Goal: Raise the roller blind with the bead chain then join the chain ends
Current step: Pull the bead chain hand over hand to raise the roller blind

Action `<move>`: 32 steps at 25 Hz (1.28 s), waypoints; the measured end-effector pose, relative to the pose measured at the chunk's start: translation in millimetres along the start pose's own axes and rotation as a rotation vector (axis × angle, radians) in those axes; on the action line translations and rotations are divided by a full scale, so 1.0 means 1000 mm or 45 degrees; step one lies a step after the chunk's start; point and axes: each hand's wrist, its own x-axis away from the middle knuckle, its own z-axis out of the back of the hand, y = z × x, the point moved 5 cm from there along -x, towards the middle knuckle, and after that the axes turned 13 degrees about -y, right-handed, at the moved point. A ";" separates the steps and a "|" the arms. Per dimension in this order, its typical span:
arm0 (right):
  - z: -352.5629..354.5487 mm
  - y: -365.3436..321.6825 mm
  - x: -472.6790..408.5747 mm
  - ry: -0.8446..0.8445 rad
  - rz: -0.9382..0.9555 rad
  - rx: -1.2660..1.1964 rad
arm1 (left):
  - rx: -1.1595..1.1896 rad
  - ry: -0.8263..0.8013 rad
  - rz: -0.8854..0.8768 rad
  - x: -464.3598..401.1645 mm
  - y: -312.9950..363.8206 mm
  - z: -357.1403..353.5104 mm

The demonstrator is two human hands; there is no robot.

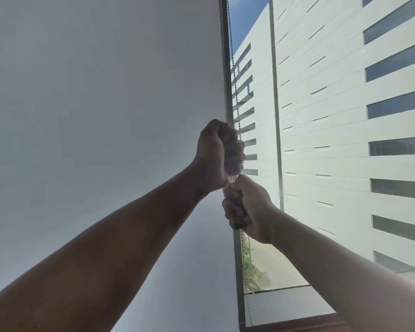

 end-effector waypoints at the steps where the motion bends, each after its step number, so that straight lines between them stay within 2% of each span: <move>1: 0.000 0.000 0.001 -0.013 0.007 0.011 | 0.007 -0.024 -0.013 0.001 0.000 0.002; 5: 0.003 0.007 0.000 -0.053 0.007 0.020 | 0.053 -0.112 0.002 -0.001 -0.006 0.006; 11: 0.011 0.060 0.009 -0.038 -0.163 0.056 | 0.060 0.030 0.067 0.011 -0.065 0.024; 14: 0.020 0.080 0.018 -0.051 -0.237 0.216 | 0.031 0.050 0.086 0.021 -0.095 0.036; 17: 0.029 0.073 0.023 -0.202 -0.302 0.500 | 0.012 0.023 0.068 0.025 -0.100 0.045; 19: 0.040 0.050 0.017 -0.165 -0.195 0.661 | -0.009 0.013 0.042 0.027 -0.097 0.048; 22: 0.049 -0.015 -0.003 0.059 0.188 0.453 | -0.077 -0.023 0.037 0.031 -0.094 0.045; 24: 0.045 -0.059 -0.019 0.091 0.245 0.172 | -0.054 -0.092 0.050 0.032 -0.094 0.037; 27: 0.026 -0.097 -0.035 -0.064 0.211 -0.037 | 0.010 -0.147 0.091 0.032 -0.094 0.027; 30: 0.003 -0.097 -0.038 -0.288 0.138 -0.132 | 0.025 -0.156 0.115 0.035 -0.093 0.025; 32: -0.005 -0.093 -0.038 -0.342 0.134 -0.186 | -0.013 -0.149 0.113 0.037 -0.091 0.027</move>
